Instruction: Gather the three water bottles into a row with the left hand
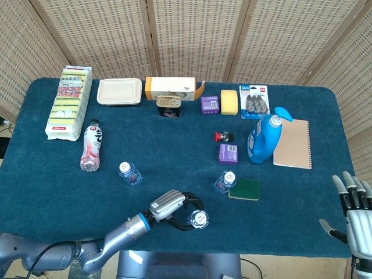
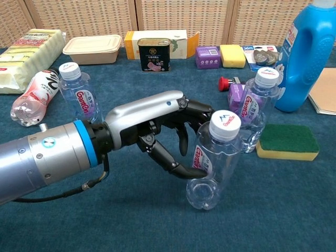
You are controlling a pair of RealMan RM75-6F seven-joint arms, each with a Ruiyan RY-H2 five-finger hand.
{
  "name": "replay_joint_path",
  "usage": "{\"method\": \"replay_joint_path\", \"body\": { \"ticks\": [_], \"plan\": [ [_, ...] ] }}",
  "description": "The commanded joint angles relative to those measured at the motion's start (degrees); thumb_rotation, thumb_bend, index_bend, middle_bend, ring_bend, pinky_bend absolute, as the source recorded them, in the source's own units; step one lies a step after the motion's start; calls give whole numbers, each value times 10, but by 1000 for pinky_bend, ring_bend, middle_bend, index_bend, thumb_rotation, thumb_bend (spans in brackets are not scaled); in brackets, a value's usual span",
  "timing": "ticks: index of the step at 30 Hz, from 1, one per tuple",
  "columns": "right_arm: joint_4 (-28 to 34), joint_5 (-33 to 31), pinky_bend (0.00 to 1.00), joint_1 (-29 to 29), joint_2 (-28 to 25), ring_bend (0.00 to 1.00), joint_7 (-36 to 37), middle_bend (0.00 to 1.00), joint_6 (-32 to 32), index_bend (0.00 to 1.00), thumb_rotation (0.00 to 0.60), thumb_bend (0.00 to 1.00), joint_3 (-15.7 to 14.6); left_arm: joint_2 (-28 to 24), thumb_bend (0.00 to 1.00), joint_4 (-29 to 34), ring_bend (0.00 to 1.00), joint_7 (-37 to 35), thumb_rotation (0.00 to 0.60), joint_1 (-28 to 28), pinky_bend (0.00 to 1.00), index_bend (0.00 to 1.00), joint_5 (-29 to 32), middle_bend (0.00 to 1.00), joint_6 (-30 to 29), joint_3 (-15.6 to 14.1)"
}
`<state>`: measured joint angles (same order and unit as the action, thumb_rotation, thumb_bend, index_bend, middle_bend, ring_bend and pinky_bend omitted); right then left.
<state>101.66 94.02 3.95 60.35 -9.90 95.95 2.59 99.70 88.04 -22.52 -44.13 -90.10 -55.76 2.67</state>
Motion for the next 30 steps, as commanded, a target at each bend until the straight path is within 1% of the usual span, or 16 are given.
{"method": "replay_joint_path", "body": {
  "ticks": [1,6,12,17,19,27,30],
  "plan": [
    [0,1,0,0,0,0,-1,0,0,0,600,160,-1,-16,290,6,372,-3,600,8,481,520,-7,525,-21,1],
    [2,6,0,0,0,0,-2,0,0,0,600,159,-3,-43,286,3,372,-25,600,19,481,520,2,525,-47,15],
    [2,8,0,0,-1,0,-1,0,0,0,600,159,-4,-43,275,-27,372,-53,600,18,480,520,27,525,-50,38],
    [2,9,0,0,-2,0,1,0,-1,0,600,159,-5,-25,274,-58,372,-66,600,12,480,521,39,525,-48,53],
    [2,7,0,0,-2,0,4,0,-1,0,600,159,-4,-6,274,-82,372,-71,600,8,479,520,49,525,-48,63],
    [2,3,0,-3,-5,0,8,0,-9,0,600,159,-5,53,272,-153,372,-84,600,-13,473,520,69,525,-22,74],
    [2,1,0,-3,-6,0,9,0,-9,0,600,159,-4,65,271,-163,372,-95,600,-18,464,520,76,525,-14,79]
  ]
}}
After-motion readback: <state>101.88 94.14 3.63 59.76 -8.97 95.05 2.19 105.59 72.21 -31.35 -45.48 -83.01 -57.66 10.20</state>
